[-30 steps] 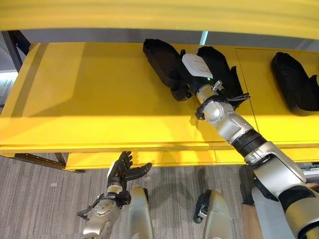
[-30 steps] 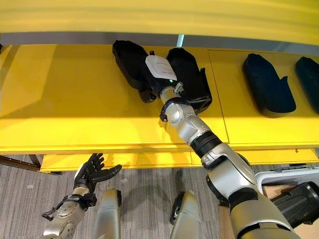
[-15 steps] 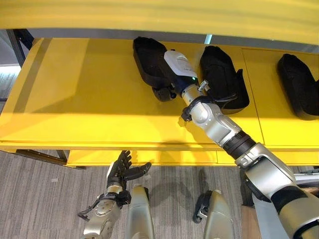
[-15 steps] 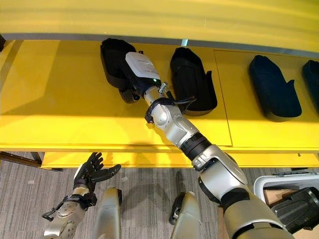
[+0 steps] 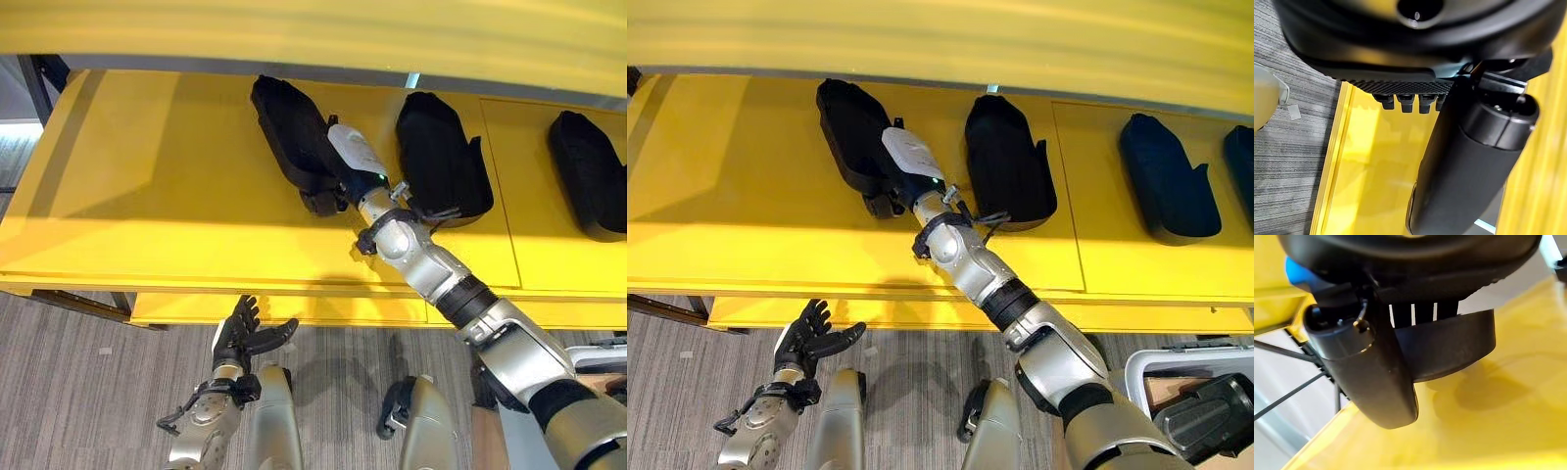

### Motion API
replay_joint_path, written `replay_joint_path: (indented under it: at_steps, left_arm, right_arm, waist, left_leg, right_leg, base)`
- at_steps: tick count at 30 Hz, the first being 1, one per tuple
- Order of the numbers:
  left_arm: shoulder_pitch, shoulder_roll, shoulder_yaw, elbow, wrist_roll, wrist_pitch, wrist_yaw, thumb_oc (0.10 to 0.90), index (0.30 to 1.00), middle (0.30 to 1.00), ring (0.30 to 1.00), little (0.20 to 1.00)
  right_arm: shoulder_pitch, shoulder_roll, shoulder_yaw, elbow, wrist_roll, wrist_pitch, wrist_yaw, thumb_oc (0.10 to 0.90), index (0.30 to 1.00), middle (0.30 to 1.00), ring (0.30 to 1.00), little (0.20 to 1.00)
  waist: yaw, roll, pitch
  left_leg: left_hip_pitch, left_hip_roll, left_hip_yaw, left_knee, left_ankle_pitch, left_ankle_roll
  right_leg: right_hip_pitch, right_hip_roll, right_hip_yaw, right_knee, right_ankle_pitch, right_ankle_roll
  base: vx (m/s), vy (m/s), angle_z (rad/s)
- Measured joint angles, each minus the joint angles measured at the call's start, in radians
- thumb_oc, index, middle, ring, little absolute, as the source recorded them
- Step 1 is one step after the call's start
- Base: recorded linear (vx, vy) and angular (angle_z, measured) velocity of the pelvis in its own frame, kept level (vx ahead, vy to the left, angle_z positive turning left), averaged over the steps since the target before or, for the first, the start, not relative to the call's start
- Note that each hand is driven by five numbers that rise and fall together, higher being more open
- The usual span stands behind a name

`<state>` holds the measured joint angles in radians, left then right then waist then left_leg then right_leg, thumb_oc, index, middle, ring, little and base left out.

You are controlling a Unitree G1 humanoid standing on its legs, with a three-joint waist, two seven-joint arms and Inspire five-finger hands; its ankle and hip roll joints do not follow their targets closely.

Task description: Move parts from the plastic box to the shelf.

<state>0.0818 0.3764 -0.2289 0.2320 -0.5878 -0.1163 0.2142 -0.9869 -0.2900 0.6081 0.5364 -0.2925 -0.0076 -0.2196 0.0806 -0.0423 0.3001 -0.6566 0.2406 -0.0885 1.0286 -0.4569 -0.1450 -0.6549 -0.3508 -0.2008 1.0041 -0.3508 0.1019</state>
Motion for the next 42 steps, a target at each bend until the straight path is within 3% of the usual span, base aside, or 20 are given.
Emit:
replay_joint_path:
  at_steps: [12,42]
  left_arm:
    - [0.003,-0.005,0.007,0.0,0.001,0.0,0.015,0.9,1.0,1.0,1.0,1.0]
    - [0.001,-0.01,0.022,0.004,0.002,0.0,0.022,0.9,1.0,1.0,1.0,1.0]
  right_arm:
    - [0.077,-0.011,-0.039,-0.023,-0.001,-0.003,-0.007,0.4,0.3,0.3,0.3,0.3]
    - [0.081,0.052,-0.001,-0.066,-0.001,-0.007,0.009,0.4,0.3,0.3,0.3,0.3]
  waist:
    - [-0.027,-0.005,0.003]
    - [-0.023,-0.009,0.005]
  left_leg:
    - [-0.002,0.002,0.0,-0.003,0.0,0.0]
    - [-0.023,0.002,-0.001,-0.005,0.004,-0.006]
  right_leg:
    - [-0.004,0.002,0.0,-0.001,-0.001,0.0]
    - [-0.028,0.002,0.0,0.007,-0.003,-0.005]
  base:
    - [0.0,0.0,0.0]
    - [0.0,0.0,0.0]
